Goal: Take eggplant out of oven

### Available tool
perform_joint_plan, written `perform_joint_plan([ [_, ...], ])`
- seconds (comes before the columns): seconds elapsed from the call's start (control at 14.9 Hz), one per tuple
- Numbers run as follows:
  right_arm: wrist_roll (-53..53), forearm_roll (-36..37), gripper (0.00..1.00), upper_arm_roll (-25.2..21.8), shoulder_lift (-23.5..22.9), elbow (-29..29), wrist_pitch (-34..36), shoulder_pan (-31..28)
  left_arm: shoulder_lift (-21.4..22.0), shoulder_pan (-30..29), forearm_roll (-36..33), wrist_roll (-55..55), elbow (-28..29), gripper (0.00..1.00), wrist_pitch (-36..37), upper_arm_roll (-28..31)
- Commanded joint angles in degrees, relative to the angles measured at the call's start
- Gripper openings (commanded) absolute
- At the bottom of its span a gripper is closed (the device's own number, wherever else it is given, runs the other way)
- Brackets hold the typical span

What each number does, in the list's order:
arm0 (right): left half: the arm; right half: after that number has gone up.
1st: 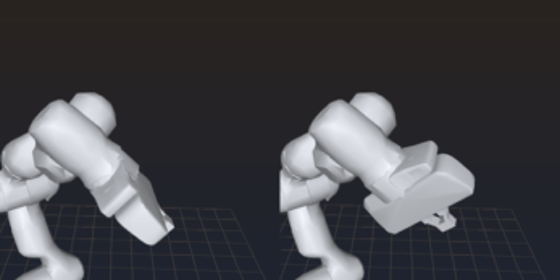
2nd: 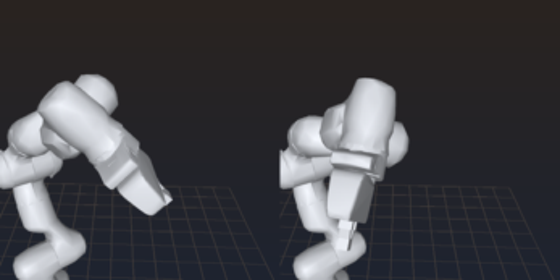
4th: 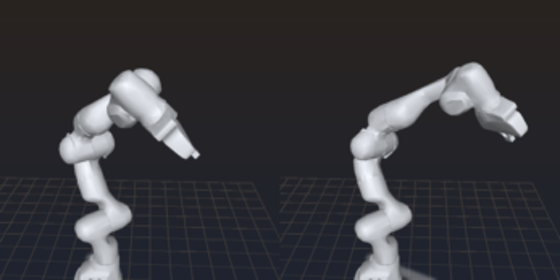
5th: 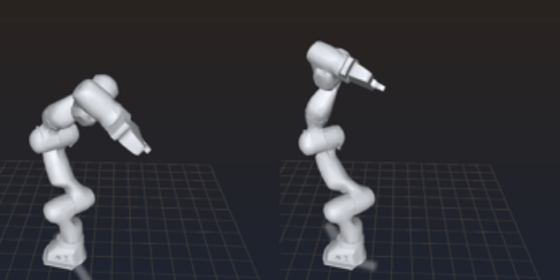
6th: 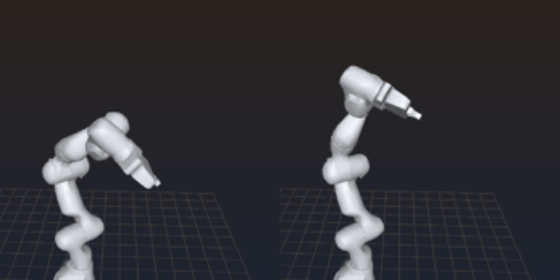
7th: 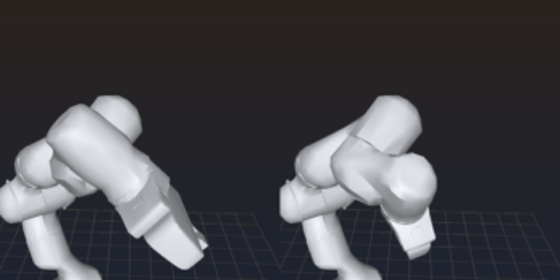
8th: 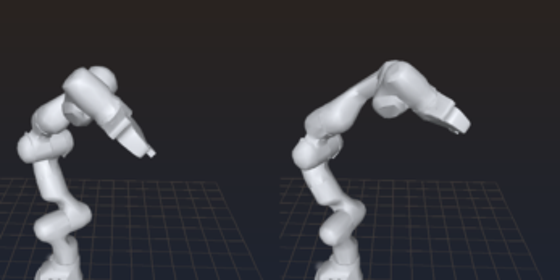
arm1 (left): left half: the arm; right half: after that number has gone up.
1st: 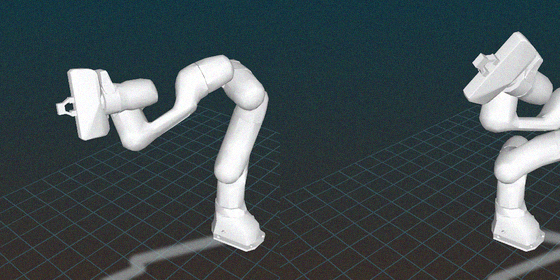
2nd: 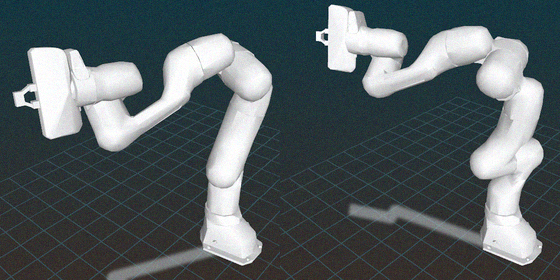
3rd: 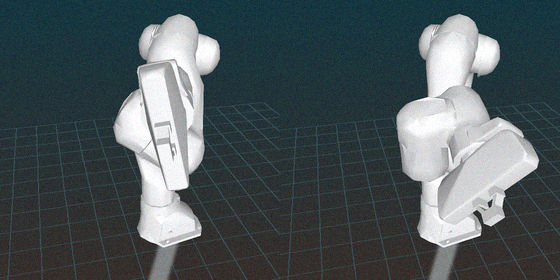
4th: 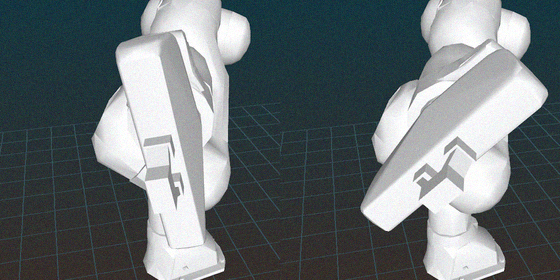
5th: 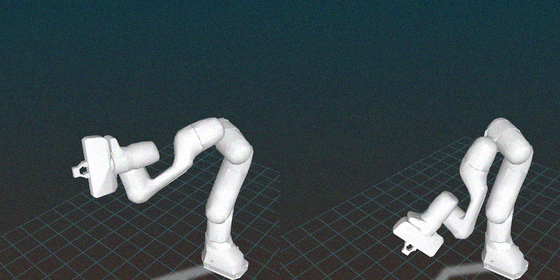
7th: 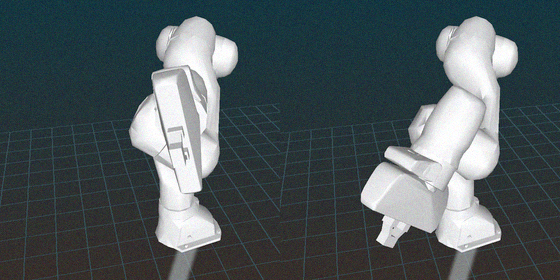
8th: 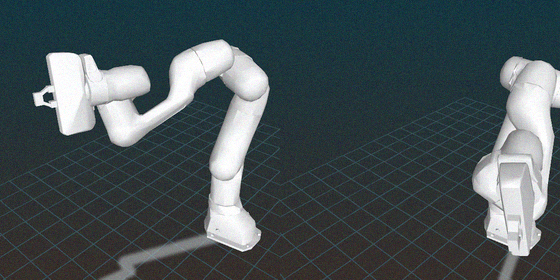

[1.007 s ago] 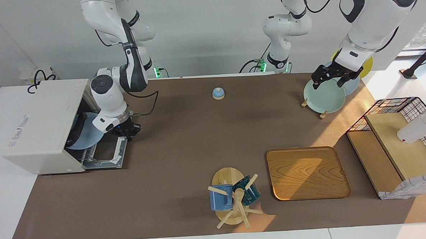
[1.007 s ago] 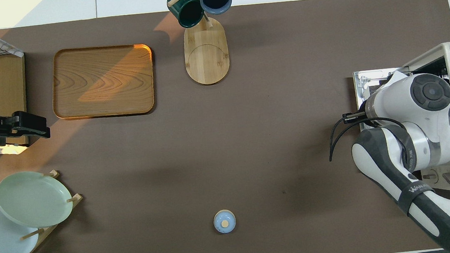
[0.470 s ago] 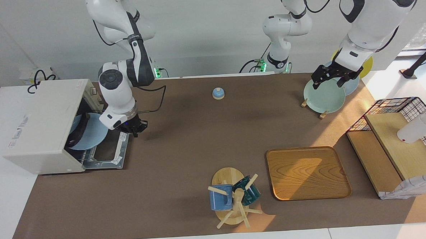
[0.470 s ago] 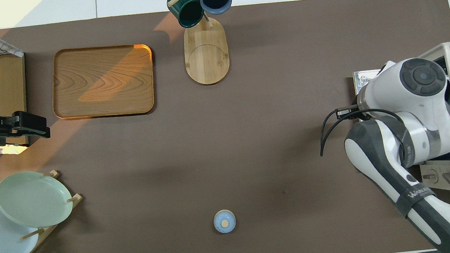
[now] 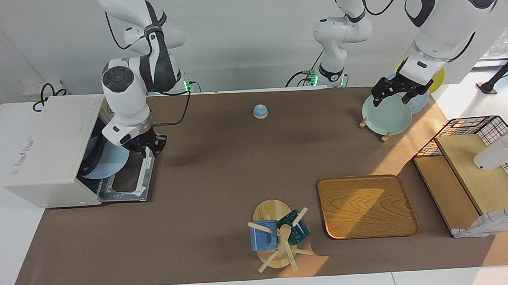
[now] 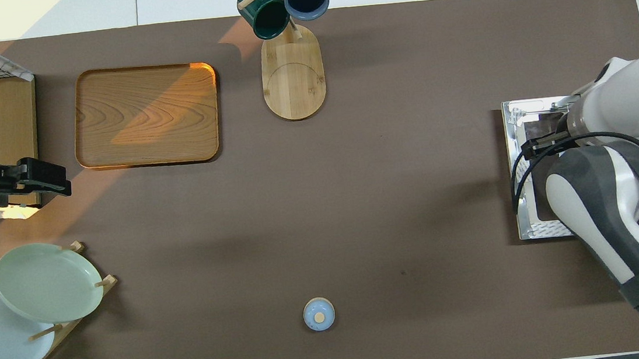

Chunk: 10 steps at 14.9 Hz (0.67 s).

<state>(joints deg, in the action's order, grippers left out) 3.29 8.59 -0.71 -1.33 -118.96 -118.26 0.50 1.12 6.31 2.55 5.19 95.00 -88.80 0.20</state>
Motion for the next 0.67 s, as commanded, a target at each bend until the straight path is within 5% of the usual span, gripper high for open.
perform_joint_plan([
  [0.0,1.4,0.6,0.83,0.4,2.2,-5.3,-4.0,-0.8,0.1,-0.6,-1.1,-0.3,0.0,1.00,0.6,-0.4],
  [0.6,4.2,0.7,0.58,0.4,4.9,-12.6,-8.4,-4.3,0.1,-0.6,-1.1,-0.3,0.0,1.00,0.4,-0.3],
])
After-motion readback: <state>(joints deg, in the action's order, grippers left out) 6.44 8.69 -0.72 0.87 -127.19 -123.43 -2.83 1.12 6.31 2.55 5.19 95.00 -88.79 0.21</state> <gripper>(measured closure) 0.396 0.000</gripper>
